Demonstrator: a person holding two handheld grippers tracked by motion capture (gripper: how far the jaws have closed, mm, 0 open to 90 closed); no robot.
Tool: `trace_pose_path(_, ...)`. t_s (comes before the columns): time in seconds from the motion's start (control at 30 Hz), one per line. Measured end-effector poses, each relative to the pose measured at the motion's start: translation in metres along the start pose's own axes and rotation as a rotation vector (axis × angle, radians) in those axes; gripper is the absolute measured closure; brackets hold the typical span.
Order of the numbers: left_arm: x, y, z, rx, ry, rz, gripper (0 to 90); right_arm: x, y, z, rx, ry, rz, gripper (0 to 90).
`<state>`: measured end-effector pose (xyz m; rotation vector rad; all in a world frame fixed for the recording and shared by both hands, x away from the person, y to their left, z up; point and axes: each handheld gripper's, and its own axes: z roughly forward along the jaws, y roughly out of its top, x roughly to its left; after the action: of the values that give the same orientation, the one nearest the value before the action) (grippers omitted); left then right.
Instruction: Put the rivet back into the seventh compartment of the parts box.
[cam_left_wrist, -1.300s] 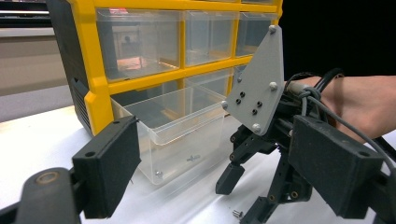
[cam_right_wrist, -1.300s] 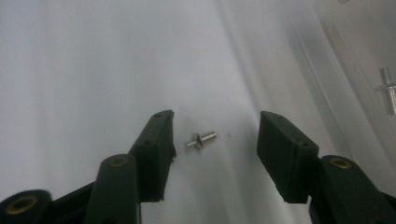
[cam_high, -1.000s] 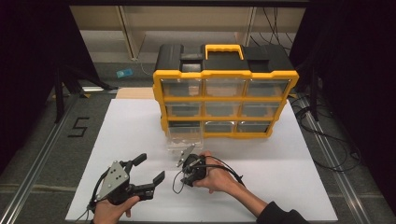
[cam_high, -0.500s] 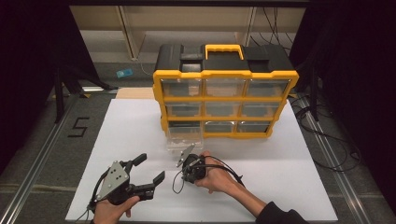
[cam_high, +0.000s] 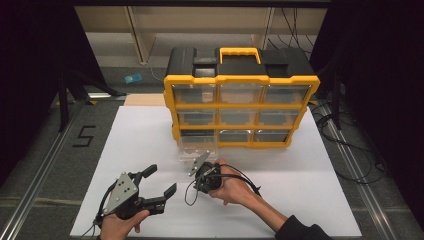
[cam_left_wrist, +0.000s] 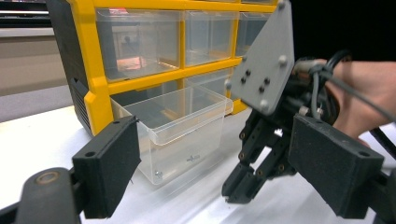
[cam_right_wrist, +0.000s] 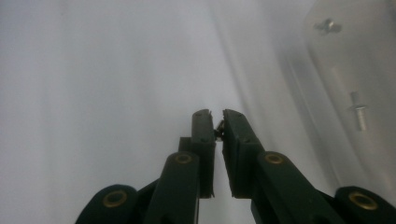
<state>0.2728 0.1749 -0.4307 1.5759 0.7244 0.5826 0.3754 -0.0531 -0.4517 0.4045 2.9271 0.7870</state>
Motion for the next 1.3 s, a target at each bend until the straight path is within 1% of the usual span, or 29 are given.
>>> trace_pose_path(0.13,0.0,0.0,0.0,-0.001,0.0,-0.002,16.3,-0.003,0.003,-0.011,-0.036,-0.012,-0.007,83.3)
trace_pose_path(0.17,0.0,0.0,0.0,-0.003,0.0,-0.003,16.3,-0.003,0.005,-0.013,-0.055,-0.022,-0.011,83.3)
trace_pose_path(0.3,0.0,0.0,0.0,-0.001,-0.001,0.002,16.3,-0.006,0.008,-0.028,-0.092,-0.047,-0.01,83.3)
trace_pose_path(0.37,0.0,0.0,0.0,-0.001,0.0,0.001,16.3,-0.007,0.01,-0.034,-0.111,-0.046,-0.01,83.3)
trace_pose_path(0.4,0.0,0.0,0.0,-0.001,0.0,0.001,16.3,-0.008,0.011,-0.037,-0.12,-0.053,-0.007,83.3)
trace_pose_path(0.47,0.001,0.0,0.0,-0.001,-0.003,0.012,16.3,-0.009,0.012,-0.043,-0.138,-0.057,-0.008,83.3)
trace_pose_path(0.5,0.0,0.0,0.0,0.0,0.001,0.004,16.3,-0.01,0.013,-0.046,-0.145,-0.061,-0.004,83.3)
trace_pose_path(0.53,0.001,0.0,0.002,-0.017,-0.011,0.014,16.3,-0.01,0.013,-0.048,-0.155,-0.064,-0.004,83.3)
trace_pose_path(0.6,0.001,0.0,0.001,-0.007,-0.003,0.009,16.3,-0.011,0.014,-0.053,-0.167,-0.066,-0.005,83.3)
trace_pose_path(0.63,0.0,0.0,0.0,0.0,0.001,0.001,16.3,-0.012,0.015,-0.055,-0.173,-0.071,-0.001,83.3)
trace_pose_path(0.83,0.0,0.0,0.0,-0.001,0.0,0.002,16.3,-0.014,0.018,-0.066,-0.21,-0.094,-0.013,83.3)
trace_pose_path(0.87,0.0,0.0,0.0,0.005,0.004,-0.001,16.3,-0.014,0.018,-0.067,-0.216,-0.1,-0.011,83.3)
trace_pose_path(0.93,0.0,0.0,0.0,0.0,0.0,0.003,16.3,-0.015,0.019,-0.07,-0.227,-0.096,-0.009,83.3)
trace_pose_path(0.97,0.0,0.0,0.0,0.006,0.002,0.002,16.3,-0.015,0.02,-0.072,-0.235,-0.103,-0.006,83.3)
trace_pose_path(1.0,0.001,0.0,0.001,-0.009,-0.006,0.016,16.3,-0.016,0.02,-0.074,-0.24,-0.106,-0.004,83.3)
trace_pose_path(1.03,0.001,0.0,0.002,-0.016,-0.009,0.01,16.3,-0.017,0.02,-0.076,-0.251,-0.117,-0.004,83.3)
trace_pose_path(1.07,0.0,0.0,0.0,-0.001,0.001,0.003,16.3,-0.018,0.021,-0.078,-0.259,-0.119,0.0,83.3)
trace_pose_path(1.13,0.0,0.0,0.0,0.0,0.001,-0.001,16.3,-0.02,0.021,-0.081,-0.27,-0.121,0.003,83.3)
trace_pose_path(1.17,0.0,0.0,0.0,-0.001,0.0,0.005,16.3,-0.02,0.021,-0.083,-0.276,-0.13,0.007,83.3)
trace_pose_path(1.23,0.001,0.0,0.002,-0.021,-0.012,0.008,16.3,-0.023,0.021,-0.085,-0.286,-0.133,0.009,83.3)
trace_pose_path(1.3,0.001,0.0,0.002,-0.016,-0.012,0.014,16.3,-0.025,0.021,-0.087,-0.3,-0.147,0.01,83.2)
